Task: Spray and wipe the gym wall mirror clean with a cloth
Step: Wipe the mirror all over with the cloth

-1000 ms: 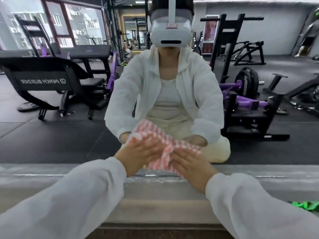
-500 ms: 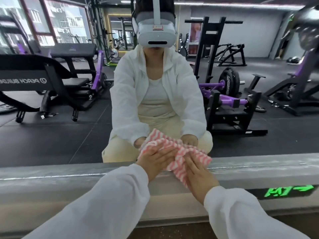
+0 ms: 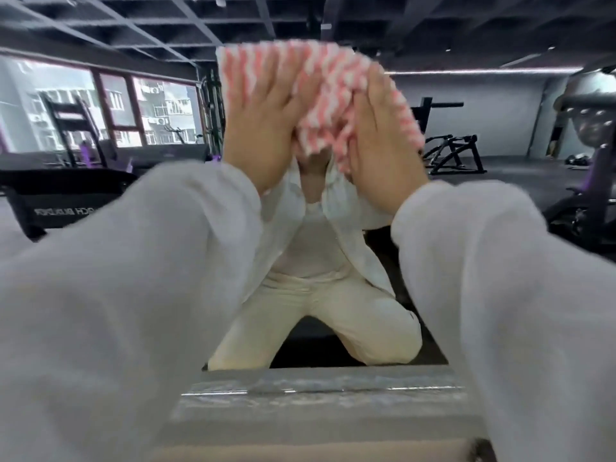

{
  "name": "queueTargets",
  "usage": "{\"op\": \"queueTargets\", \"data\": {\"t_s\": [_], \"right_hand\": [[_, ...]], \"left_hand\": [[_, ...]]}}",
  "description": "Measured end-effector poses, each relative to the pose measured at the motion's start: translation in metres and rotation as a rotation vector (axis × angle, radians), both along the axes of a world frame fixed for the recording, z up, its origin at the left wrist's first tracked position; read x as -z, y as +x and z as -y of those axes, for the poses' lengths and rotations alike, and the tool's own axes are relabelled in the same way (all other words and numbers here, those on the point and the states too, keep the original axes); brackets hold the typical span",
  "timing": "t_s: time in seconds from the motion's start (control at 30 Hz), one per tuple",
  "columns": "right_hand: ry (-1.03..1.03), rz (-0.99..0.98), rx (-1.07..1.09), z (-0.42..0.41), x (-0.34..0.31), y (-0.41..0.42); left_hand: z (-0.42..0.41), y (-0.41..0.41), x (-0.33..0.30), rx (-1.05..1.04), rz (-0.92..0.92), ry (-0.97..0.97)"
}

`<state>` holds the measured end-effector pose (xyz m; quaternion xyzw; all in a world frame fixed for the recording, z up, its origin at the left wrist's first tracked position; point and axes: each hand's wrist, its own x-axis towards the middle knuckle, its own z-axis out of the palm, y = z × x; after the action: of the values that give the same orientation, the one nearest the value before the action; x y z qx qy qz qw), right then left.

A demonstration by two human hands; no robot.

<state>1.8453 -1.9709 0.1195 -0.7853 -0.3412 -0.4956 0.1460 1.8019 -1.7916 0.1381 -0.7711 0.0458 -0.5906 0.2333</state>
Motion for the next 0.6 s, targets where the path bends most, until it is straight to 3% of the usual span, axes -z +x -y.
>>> {"op": "queueTargets", "data": {"t_s": [0.1,0.2,0.37,0.6], "right_hand": [[0.028,0.04,-0.08,0.007,-0.034,0.007],[-0.073,0.125,-0.084,0.017,-0.027,0.017],[-0.299,0.203,-0.181,0.036,0.05,0.038],[-0.696,0.239,-0.389,0.052,0.193,0.042]], "left_hand": [[0.017,-0.007,-0.031,-0.071,-0.1,-0.106],[0.026,-0.009,-0.023,-0.073,-0.168,-0.003],[0.011,-0.01,0.042,-0.063,-0.3,0.267],[-0.001,-0.044,0.173,-0.2,-0.641,0.49]]}}
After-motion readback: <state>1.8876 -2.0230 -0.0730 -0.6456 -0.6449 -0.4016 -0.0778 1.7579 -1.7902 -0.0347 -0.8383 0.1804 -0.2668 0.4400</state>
